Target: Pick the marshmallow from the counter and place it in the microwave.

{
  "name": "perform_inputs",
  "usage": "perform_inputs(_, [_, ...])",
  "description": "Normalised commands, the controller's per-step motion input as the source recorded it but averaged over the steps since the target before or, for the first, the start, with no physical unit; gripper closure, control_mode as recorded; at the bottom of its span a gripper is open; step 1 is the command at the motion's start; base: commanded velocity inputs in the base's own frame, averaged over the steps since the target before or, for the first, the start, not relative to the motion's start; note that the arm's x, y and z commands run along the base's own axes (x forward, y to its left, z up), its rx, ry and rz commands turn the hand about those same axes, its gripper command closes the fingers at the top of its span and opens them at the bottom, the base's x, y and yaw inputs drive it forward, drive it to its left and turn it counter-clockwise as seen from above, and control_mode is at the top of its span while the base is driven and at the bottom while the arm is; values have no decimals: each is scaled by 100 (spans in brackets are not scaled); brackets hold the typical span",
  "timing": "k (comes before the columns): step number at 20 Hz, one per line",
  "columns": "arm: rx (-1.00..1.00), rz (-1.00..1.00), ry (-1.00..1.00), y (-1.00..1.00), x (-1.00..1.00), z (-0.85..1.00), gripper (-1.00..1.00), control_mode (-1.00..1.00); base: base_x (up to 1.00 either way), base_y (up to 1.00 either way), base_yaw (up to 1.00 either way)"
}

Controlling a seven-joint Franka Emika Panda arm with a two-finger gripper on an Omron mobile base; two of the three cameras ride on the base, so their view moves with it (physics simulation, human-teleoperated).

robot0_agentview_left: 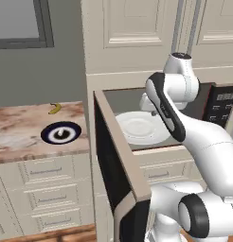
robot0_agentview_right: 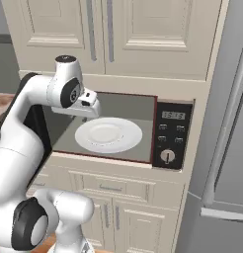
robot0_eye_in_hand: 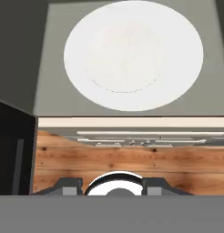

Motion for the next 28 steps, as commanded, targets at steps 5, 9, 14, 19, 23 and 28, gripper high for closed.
perform_inputs(5, [0, 0, 0, 0, 0, 0, -100, 100, -64, -7, 7])
perform_inputs(9, [0, 0, 0, 0, 0, 0, -100, 100, -100, -23, 18])
perform_inputs(14, [0, 0, 0, 0, 0, 0, -100, 100, -100, -34, 10])
perform_inputs(19, [0, 0, 0, 0, 0, 0, -100, 100, -97, -44, 1])
perform_inputs(23, [0, 0, 0, 0, 0, 0, -100, 100, -61, -14, 30])
perform_inputs(28, [0, 0, 0, 0, 0, 0, -100, 100, -7, -16, 62])
